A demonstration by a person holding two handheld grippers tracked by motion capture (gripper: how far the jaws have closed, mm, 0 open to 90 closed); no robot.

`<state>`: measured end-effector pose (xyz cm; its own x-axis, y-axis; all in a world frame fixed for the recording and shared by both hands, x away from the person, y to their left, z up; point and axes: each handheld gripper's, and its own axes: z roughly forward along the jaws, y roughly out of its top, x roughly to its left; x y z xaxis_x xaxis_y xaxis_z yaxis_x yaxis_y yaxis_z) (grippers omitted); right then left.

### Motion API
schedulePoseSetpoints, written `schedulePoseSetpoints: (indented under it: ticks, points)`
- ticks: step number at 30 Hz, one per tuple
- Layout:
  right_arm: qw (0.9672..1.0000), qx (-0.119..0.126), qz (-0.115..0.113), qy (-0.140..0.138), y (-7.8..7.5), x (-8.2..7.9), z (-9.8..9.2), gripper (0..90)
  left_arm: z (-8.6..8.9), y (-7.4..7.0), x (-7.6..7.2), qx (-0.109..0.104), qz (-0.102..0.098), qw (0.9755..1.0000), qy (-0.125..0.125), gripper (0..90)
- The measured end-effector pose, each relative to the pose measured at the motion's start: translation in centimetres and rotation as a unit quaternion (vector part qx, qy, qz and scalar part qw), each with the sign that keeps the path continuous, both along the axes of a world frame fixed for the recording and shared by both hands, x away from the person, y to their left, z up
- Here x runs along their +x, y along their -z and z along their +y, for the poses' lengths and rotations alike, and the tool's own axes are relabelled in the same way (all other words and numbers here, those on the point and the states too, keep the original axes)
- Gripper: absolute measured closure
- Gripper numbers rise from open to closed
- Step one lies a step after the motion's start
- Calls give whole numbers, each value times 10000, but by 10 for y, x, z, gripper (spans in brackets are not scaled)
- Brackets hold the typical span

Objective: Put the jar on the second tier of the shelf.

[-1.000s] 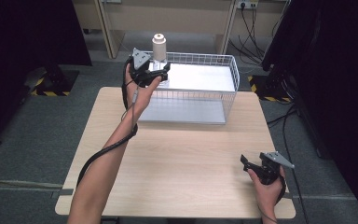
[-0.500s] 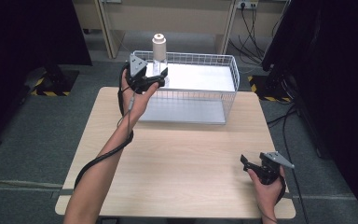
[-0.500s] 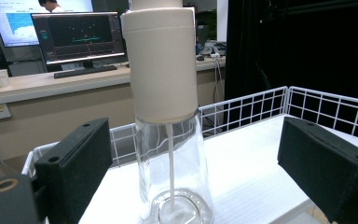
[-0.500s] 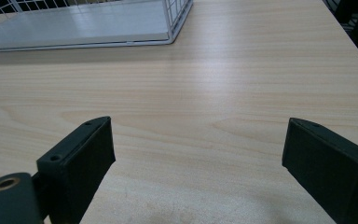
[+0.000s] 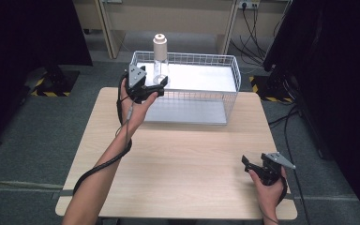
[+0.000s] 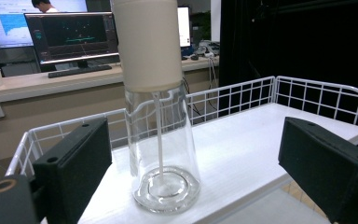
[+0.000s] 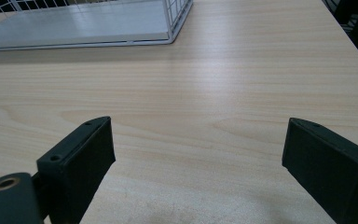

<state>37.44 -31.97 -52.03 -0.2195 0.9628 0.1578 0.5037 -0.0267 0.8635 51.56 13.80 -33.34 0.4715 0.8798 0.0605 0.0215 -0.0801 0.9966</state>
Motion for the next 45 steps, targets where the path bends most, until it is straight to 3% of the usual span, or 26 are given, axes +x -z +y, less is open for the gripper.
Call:
schedulePoseSetpoints:
  ticks: [31, 45]
  points:
    - [10000, -28, 6, -7, 0, 0, 1, 93, 16, 46, -30, -13, 187, 9998, 92, 74]
    - [10000, -57, 10, -5, 0, 0, 2, 93, 22, 73, -48, -39, 323, 9993, 184, 72]
